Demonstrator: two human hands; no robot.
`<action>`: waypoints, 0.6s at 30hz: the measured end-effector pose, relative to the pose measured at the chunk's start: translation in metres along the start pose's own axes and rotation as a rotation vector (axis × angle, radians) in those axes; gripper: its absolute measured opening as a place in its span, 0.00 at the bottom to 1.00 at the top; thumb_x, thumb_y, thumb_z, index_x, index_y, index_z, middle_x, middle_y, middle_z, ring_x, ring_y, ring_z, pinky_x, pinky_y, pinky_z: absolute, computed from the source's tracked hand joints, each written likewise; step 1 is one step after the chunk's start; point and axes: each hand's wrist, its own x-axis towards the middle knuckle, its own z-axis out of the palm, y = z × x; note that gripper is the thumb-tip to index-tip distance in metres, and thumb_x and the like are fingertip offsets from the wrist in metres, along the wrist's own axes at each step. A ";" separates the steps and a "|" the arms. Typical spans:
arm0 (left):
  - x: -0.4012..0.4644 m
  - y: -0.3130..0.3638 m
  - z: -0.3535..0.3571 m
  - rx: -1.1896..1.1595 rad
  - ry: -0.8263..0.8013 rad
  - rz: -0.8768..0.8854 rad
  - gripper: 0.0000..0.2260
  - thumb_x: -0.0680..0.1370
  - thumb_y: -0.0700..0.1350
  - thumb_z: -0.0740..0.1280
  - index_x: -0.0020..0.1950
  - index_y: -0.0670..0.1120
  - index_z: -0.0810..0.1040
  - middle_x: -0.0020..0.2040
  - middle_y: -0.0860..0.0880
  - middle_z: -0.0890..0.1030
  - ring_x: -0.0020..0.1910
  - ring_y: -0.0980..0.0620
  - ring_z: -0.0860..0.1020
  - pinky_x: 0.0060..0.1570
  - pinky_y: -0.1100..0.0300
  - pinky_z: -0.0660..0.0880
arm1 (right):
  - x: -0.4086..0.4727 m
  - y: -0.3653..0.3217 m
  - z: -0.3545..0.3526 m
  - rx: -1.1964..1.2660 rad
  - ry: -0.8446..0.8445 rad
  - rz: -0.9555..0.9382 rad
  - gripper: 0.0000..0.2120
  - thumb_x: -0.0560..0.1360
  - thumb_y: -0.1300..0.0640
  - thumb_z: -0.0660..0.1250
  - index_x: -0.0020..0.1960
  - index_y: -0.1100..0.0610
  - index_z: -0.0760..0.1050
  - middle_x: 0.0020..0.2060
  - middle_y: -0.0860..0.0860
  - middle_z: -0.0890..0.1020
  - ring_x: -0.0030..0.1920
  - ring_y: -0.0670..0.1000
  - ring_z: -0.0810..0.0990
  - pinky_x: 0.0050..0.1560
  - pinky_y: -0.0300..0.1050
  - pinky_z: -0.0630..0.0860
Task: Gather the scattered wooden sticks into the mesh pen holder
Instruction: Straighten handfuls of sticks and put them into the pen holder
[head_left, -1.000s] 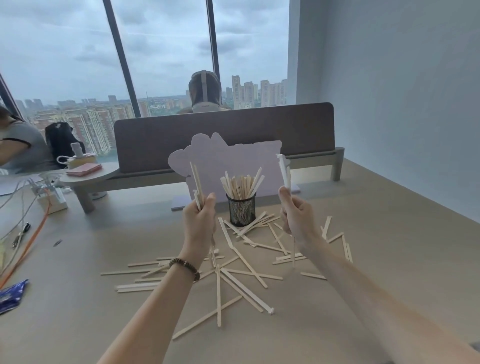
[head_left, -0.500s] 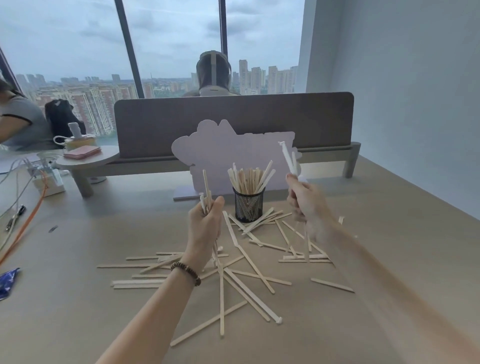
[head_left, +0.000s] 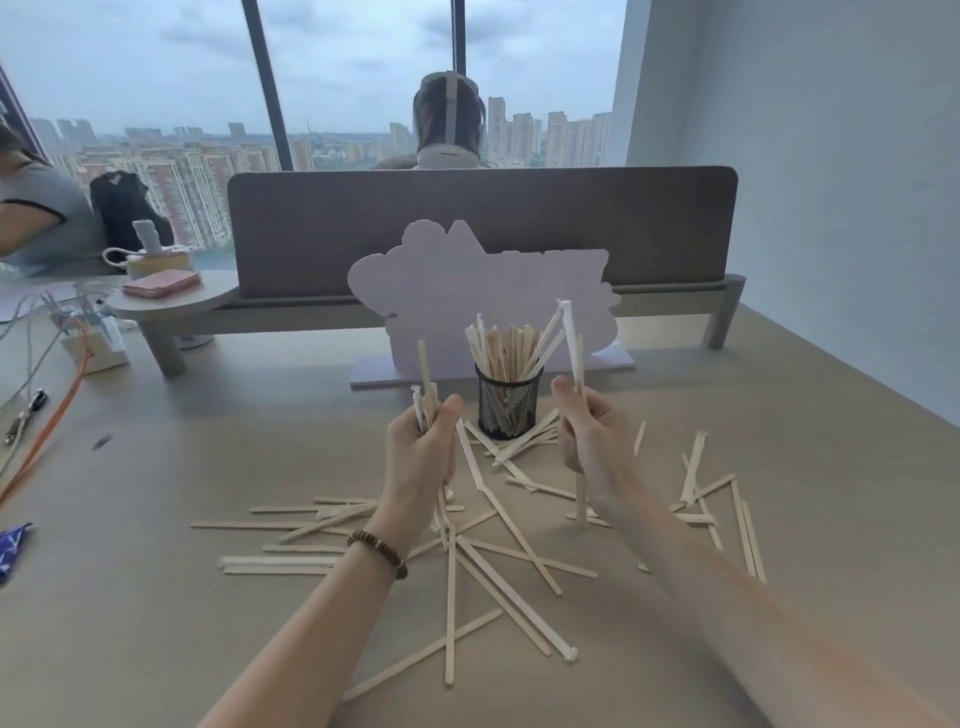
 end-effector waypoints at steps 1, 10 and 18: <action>-0.001 -0.001 0.000 0.010 -0.005 0.010 0.17 0.80 0.46 0.67 0.35 0.38 0.69 0.25 0.45 0.65 0.19 0.51 0.62 0.20 0.61 0.60 | -0.003 0.004 0.001 -0.008 0.007 -0.010 0.28 0.78 0.47 0.66 0.34 0.66 0.58 0.23 0.53 0.59 0.23 0.49 0.54 0.25 0.43 0.51; -0.012 -0.006 0.005 0.080 -0.062 0.094 0.24 0.80 0.45 0.67 0.32 0.30 0.67 0.22 0.40 0.72 0.22 0.47 0.69 0.29 0.61 0.69 | -0.022 0.028 -0.001 -0.238 0.152 -0.120 0.29 0.79 0.44 0.63 0.30 0.63 0.60 0.23 0.54 0.63 0.26 0.52 0.62 0.31 0.49 0.60; -0.018 -0.014 0.005 0.185 -0.086 0.046 0.26 0.80 0.50 0.66 0.24 0.37 0.72 0.21 0.42 0.74 0.22 0.49 0.71 0.32 0.59 0.71 | -0.021 0.030 -0.008 -0.475 0.136 -0.208 0.33 0.76 0.36 0.61 0.32 0.66 0.66 0.29 0.63 0.73 0.29 0.47 0.66 0.30 0.41 0.60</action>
